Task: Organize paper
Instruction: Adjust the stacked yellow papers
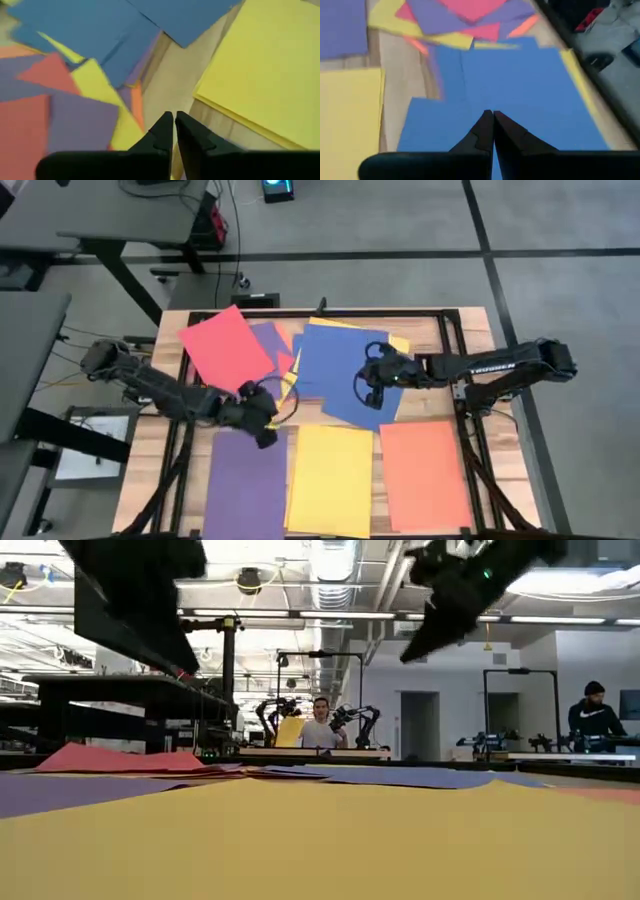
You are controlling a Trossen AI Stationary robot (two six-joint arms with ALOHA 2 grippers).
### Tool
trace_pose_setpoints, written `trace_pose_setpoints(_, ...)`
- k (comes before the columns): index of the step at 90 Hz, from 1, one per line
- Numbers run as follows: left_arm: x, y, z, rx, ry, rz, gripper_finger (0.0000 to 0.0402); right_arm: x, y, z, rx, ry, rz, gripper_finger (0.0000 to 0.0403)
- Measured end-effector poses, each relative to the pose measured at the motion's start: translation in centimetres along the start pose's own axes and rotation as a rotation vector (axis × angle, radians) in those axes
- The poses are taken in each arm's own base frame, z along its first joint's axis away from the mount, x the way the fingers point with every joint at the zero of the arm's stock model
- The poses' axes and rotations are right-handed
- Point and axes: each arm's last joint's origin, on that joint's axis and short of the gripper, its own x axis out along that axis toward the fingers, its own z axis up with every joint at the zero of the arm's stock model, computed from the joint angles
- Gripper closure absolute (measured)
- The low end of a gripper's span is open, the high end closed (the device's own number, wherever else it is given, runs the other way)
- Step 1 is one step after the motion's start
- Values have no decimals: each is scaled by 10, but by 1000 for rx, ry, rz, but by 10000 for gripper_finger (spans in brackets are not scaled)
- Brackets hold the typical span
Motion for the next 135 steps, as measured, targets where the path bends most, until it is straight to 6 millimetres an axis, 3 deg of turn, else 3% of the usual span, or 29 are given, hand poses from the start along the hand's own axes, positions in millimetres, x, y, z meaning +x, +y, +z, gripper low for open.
trace_pose_setpoints(10,13,4,1,16,35,-31,365,10,13,-1,83,18,186,403)
trace_pose_setpoints(24,25,6,0,70,59,3,357,35,77,-9,56,-16,477,403)
trace_pose_setpoints(40,31,7,2,71,51,18,357,73,126,-35,55,130,496,403)
trace_pose_setpoints(53,30,3,0,67,51,6,357,80,165,-32,33,157,551,403)
trace_pose_setpoints(64,26,-4,-5,49,53,-16,357,87,184,-34,-9,226,546,403)
trace_pose_setpoints(90,18,-20,-13,63,45,-76,357,97,200,-45,-71,305,530,403)
trace_pose_setpoints(124,12,-30,-19,138,45,-112,357,95,196,-52,-215,362,518,403)
trace_pose_setpoints(135,11,-31,-20,146,46,-117,357,96,195,-52,-191,364,515,403)
